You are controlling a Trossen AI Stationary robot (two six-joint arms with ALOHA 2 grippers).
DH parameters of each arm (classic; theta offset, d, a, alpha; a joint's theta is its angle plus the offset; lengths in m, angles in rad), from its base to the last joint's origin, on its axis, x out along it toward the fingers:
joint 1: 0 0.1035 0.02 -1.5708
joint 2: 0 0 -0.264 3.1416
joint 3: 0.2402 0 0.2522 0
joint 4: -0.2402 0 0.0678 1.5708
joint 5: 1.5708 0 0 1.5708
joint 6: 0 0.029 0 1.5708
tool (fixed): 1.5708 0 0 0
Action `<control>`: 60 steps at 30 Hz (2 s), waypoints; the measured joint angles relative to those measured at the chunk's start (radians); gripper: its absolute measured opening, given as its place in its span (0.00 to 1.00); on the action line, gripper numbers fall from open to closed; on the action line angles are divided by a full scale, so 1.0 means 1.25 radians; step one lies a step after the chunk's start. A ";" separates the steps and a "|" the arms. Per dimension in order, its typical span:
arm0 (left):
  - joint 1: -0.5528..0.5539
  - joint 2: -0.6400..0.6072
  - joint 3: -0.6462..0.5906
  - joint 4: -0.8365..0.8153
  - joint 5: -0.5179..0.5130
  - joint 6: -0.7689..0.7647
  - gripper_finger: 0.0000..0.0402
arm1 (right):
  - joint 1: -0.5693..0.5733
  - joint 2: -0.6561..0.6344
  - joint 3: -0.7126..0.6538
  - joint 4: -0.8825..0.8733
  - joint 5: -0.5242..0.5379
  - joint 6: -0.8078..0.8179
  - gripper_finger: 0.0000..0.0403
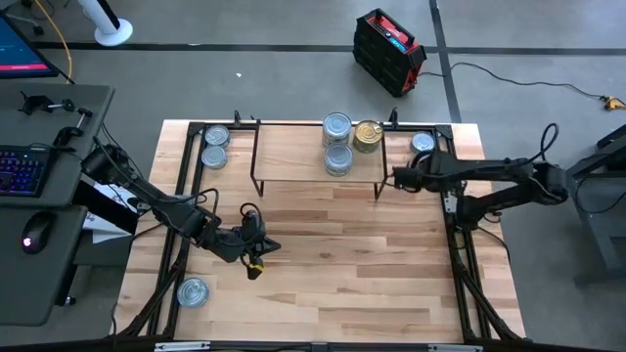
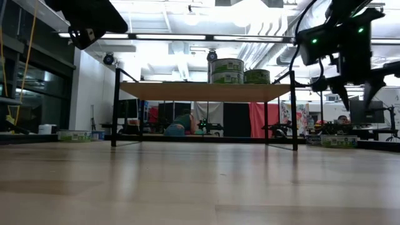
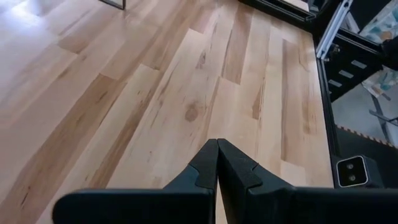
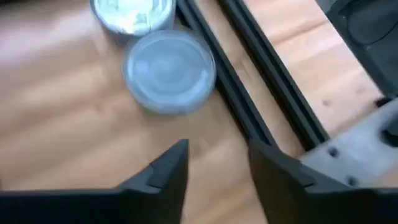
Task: Stack canned seafood by type on shelf
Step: Stack the light green tuna can on top of the other light green tuna can on the shelf
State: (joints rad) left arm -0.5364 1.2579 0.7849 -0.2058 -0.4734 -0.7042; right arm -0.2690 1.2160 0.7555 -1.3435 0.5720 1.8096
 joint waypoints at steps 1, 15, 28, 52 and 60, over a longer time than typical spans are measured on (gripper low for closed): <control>0.001 0.000 0.000 0.000 0.000 0.000 0.00 | -0.022 0.000 0.000 0.013 0.017 -0.009 0.33; 0.001 0.000 0.000 -0.001 0.000 -0.014 0.00 | -0.325 0.052 -0.001 0.263 0.012 -0.532 0.01; 0.001 0.000 0.000 -0.001 0.000 -0.029 0.00 | -0.422 0.163 -0.001 0.285 -0.108 -0.701 0.00; 0.001 0.000 0.000 -0.001 0.000 -0.029 0.00 | -0.362 0.093 -0.158 0.433 -0.046 -0.241 0.00; 0.001 0.000 0.000 -0.001 0.000 0.014 0.00 | -0.222 -0.015 -0.178 0.318 -0.116 -0.036 0.00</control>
State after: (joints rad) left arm -0.5358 1.2579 0.7849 -0.2066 -0.4740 -0.6867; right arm -0.5459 1.1969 0.5329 -0.9462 0.4267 1.7642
